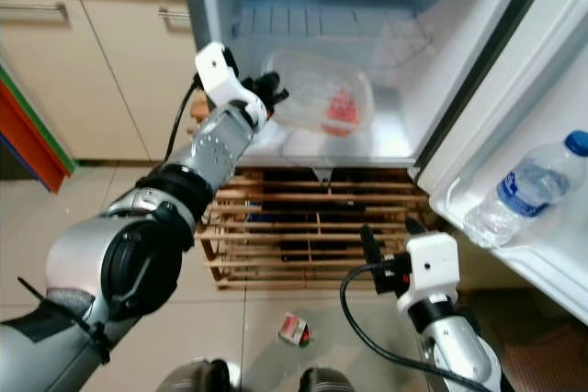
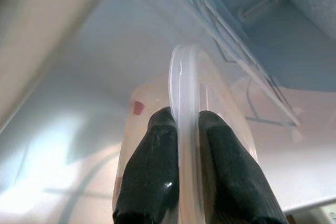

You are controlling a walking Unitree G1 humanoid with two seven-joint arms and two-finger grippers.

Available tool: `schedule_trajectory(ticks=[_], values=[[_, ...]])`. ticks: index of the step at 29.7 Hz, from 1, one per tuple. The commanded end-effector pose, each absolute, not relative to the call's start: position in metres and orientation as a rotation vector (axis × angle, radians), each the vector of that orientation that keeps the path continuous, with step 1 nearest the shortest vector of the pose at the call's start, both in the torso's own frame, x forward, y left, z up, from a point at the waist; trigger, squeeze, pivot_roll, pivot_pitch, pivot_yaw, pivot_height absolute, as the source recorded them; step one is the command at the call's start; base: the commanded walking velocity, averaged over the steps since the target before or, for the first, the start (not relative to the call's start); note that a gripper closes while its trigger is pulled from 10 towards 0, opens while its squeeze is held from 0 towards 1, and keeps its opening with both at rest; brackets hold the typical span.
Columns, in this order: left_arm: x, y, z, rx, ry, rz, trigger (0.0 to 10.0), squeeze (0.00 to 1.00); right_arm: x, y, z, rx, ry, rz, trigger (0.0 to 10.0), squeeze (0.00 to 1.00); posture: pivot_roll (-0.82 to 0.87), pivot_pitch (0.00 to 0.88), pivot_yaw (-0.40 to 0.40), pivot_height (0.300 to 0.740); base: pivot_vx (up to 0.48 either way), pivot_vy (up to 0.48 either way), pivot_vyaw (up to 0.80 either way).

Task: Restocking fridge

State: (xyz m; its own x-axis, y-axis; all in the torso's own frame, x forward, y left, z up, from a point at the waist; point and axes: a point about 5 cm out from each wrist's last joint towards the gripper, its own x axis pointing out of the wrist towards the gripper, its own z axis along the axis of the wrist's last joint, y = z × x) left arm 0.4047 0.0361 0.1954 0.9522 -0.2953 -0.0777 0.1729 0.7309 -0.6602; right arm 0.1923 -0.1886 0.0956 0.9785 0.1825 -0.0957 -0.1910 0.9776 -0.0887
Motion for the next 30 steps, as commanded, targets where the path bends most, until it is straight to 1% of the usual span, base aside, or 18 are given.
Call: schedule_trajectory(ticks=[1, 3, 4, 6, 14, 17, 21, 30], values=[[0.404, 0.024, 0.203, -0.741, 0.191, -0.278, 10.0, 0.00, 0.189, -0.192, 0.090, -0.098, 0.104, 0.188, 10.0, 0.02, -0.13, 0.123, -0.042, 0.740, 0.000, 0.000, 0.00], [0.402, 0.020, 0.203, -0.761, 0.200, -0.280, 10.0, 0.00, 0.187, -0.193, 0.087, -0.097, 0.110, 0.189, 10.0, 0.02, -0.13, 0.125, -0.042, 0.740, 0.000, 0.000, 0.00], [0.401, 0.012, 0.206, -0.795, 0.204, -0.289, 10.0, 0.00, 0.181, -0.194, 0.081, -0.095, 0.123, 0.192, 10.0, 0.02, -0.15, 0.137, -0.035, 0.740, 0.000, 0.000, 0.00], [0.400, 0.009, 0.208, -0.802, 0.204, -0.292, 10.0, 0.00, 0.179, -0.194, 0.079, -0.095, 0.128, 0.193, 10.0, 0.02, -0.15, 0.137, -0.035, 0.740, 0.000, 0.000, 0.00], [0.401, -0.001, 0.224, -0.822, 0.196, -0.268, 10.0, 0.00, 0.158, -0.199, 0.054, -0.080, 0.191, 0.177, 10.0, 0.02, -0.19, 0.172, -0.005, 0.740, 0.000, 0.000, 0.00], [0.400, -0.004, 0.224, -0.824, 0.206, -0.259, 10.0, 0.00, 0.152, -0.197, 0.054, -0.078, 0.194, 0.174, 10.0, 0.02, -0.21, 0.180, -0.001, 0.740, 0.000, 0.000, 0.00], [0.392, -0.020, 0.215, -0.809, 0.248, -0.299, 10.0, 0.00, 0.143, -0.185, 0.065, -0.076, 0.174, 0.168, 10.0, 0.02, -0.22, 0.197, 0.004, 0.740, 0.000, 0.000, 0.00], [0.384, -0.030, 0.203, -0.844, 0.311, -0.288, 10.0, 0.00, 0.139, -0.179, 0.067, -0.076, 0.163, 0.181, 10.0, 0.03, -0.20, 0.199, -0.001, 0.740, 0.000, 0.000, 0.00]])
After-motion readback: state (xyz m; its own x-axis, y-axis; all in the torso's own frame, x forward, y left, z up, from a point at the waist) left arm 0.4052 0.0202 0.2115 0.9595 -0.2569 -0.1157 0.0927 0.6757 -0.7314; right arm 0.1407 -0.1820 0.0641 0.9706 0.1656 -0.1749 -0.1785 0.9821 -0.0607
